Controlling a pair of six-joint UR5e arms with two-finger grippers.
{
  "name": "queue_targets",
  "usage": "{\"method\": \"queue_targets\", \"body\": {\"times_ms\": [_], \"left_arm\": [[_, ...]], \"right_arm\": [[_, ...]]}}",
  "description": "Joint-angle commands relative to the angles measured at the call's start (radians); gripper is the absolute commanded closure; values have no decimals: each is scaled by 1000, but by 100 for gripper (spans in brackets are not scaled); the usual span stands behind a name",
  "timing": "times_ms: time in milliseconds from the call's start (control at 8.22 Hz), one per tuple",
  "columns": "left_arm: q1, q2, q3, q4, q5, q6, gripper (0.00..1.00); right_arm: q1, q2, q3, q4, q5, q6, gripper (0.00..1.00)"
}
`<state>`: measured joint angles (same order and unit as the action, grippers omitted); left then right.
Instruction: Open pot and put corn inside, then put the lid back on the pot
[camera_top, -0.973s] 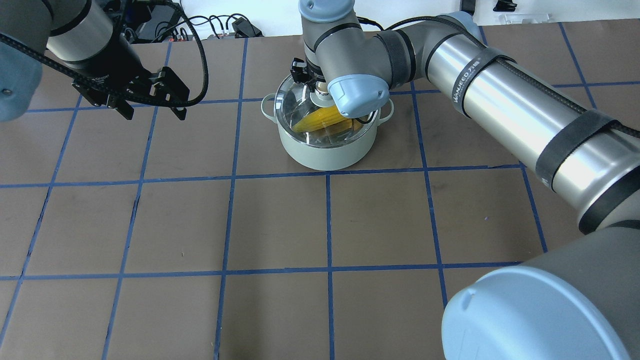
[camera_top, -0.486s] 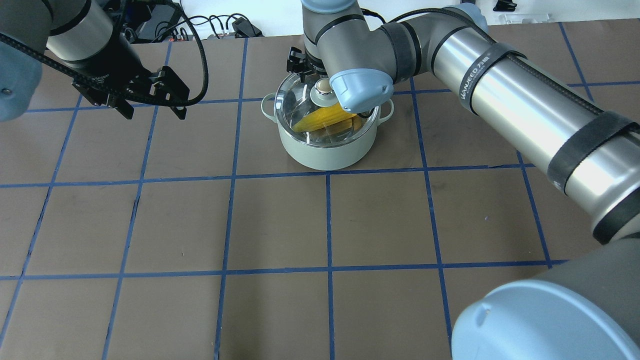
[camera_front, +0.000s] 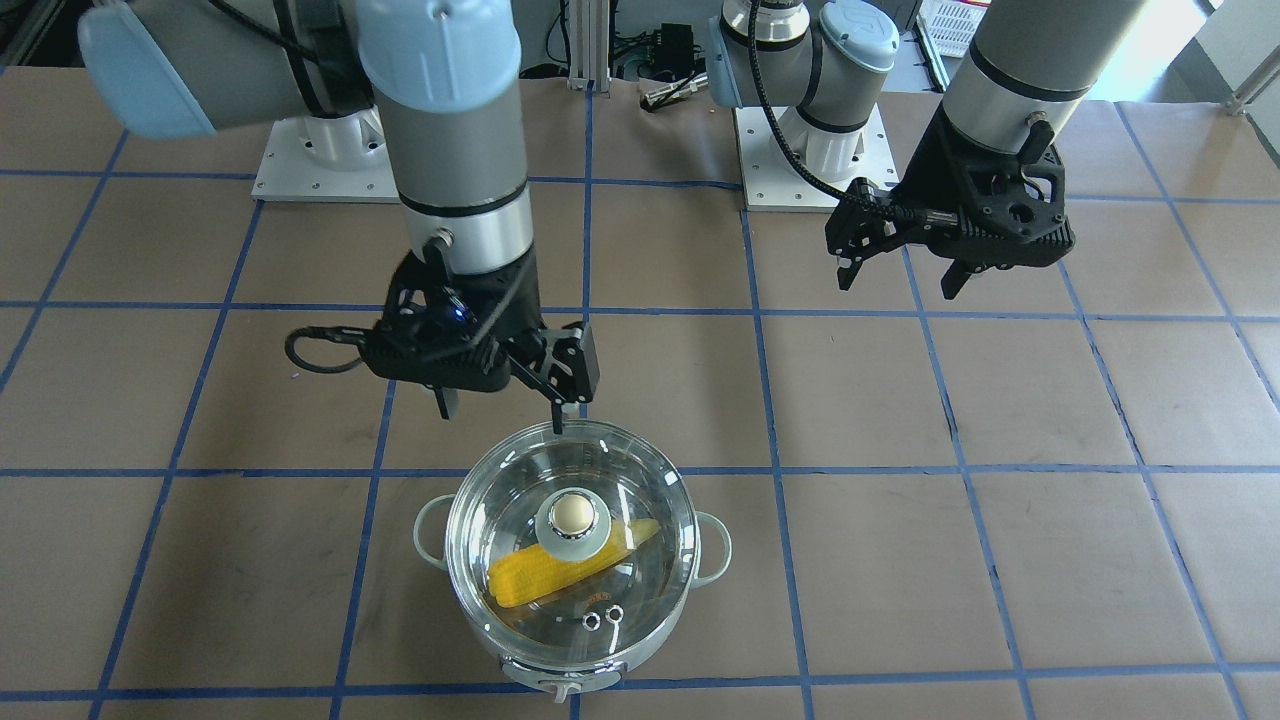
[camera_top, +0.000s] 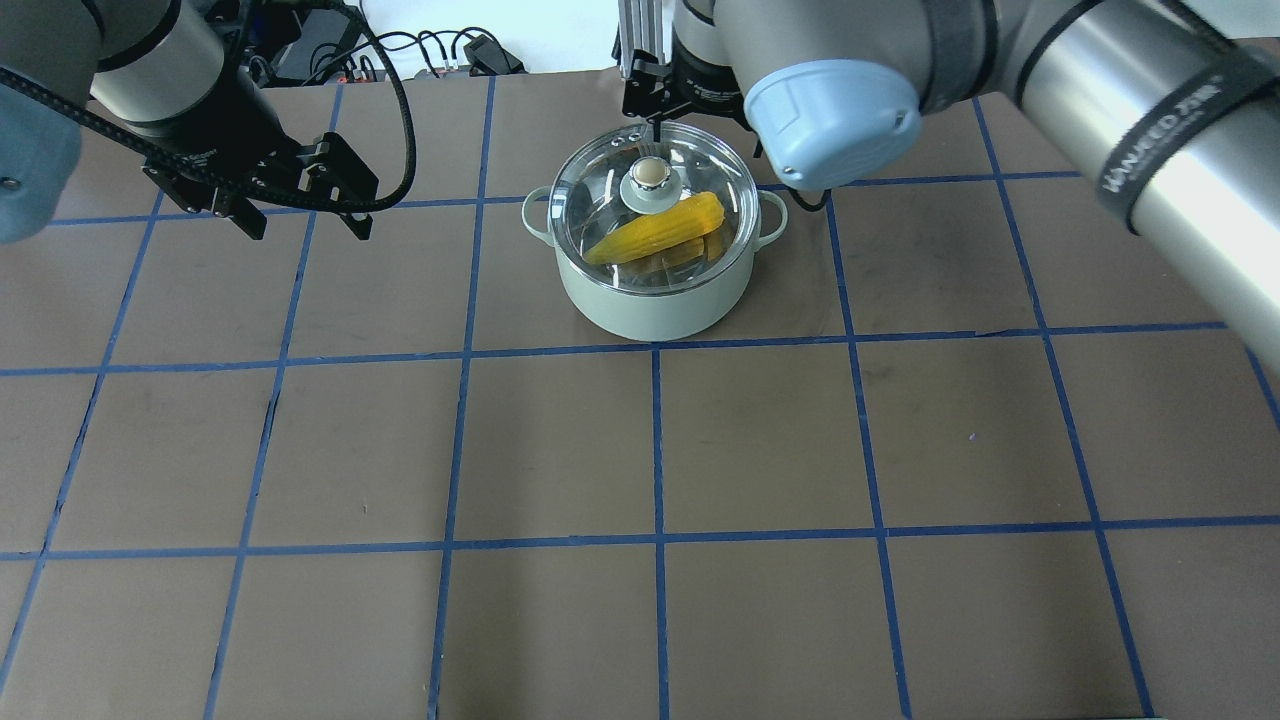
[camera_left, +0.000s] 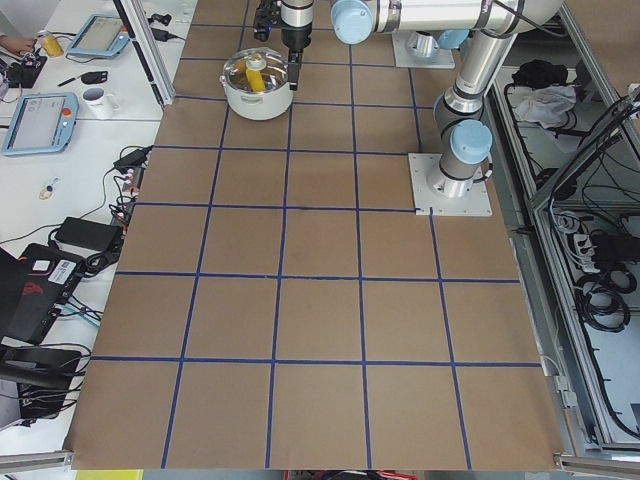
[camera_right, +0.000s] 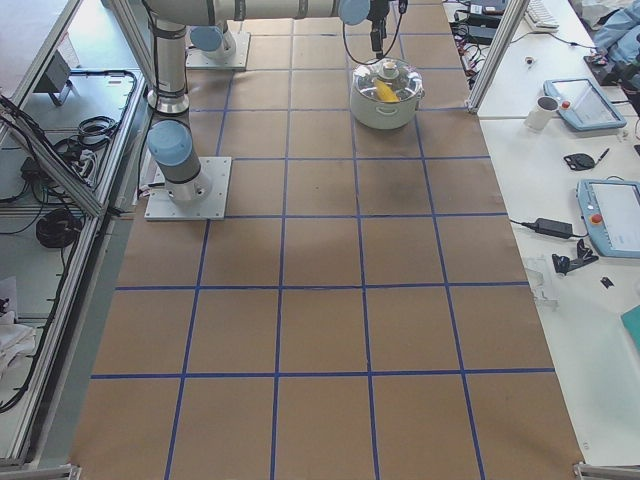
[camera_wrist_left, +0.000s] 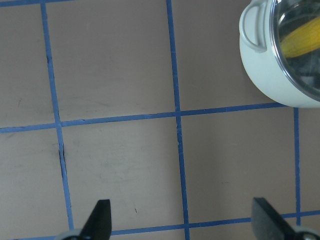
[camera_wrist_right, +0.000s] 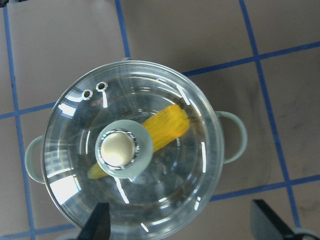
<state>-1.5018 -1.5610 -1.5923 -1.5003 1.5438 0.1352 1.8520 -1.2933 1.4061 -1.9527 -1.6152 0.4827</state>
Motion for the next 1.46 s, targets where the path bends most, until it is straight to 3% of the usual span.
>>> {"method": "queue_targets", "body": {"times_ms": [0, 243, 486, 851, 1338], "left_arm": [[0, -4, 0, 6, 62, 10, 0], [0, -4, 0, 6, 59, 10, 0], [0, -4, 0, 6, 62, 10, 0], [0, -4, -2, 6, 65, 9, 0], [0, -4, -2, 5, 67, 10, 0]], "right_arm": [[-108, -188, 39, 234, 1, -79, 0], [-116, -272, 42, 337, 21, -79, 0], [-111, -293, 60, 344, 57, -82, 0], [-116, -293, 65, 348, 40, -218, 0], [-117, -293, 63, 344, 40, -222, 0]]}}
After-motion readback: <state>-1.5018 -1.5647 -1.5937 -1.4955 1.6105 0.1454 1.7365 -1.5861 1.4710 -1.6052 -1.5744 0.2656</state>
